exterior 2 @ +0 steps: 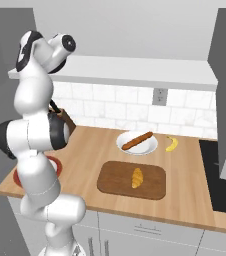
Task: From the different types of pastries on the counter, select a croissant and place it on the cutting board. Then retrieve a jar of jam from the cabinet and place it alongside the croissant on the cutting board.
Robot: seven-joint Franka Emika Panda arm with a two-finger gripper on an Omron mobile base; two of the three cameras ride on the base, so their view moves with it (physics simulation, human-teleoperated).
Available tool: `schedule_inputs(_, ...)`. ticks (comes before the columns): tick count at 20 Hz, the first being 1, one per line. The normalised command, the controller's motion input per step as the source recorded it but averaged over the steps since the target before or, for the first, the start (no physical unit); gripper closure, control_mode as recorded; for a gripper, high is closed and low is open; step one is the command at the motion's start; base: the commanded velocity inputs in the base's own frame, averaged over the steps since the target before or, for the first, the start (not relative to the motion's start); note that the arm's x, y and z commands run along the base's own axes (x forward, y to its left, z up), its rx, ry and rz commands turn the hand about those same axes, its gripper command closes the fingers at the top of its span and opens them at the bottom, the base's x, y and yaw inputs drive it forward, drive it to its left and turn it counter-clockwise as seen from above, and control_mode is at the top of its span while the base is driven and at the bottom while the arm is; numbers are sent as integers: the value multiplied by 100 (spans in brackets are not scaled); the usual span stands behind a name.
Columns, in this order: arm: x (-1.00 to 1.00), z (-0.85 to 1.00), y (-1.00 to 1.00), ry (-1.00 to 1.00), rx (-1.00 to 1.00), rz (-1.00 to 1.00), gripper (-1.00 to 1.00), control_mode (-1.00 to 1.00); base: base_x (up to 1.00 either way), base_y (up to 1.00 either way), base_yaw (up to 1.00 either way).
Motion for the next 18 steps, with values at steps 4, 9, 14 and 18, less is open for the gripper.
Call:
schedule_inputs(4, 1, 0, 0, 0, -2, 2, 100, -100, 0, 0, 0)
schedule_inputs(9, 0, 11, -1, -6, 0, 1, 100, -100, 0, 0, 0)
schedule_inputs(14, -21, 45, -24, -11, 0, 0, 100, -100, 0, 0, 0)
schedule_inputs(18, -62, 10, -65, -4, 0, 0, 100, -100, 0, 0, 0)
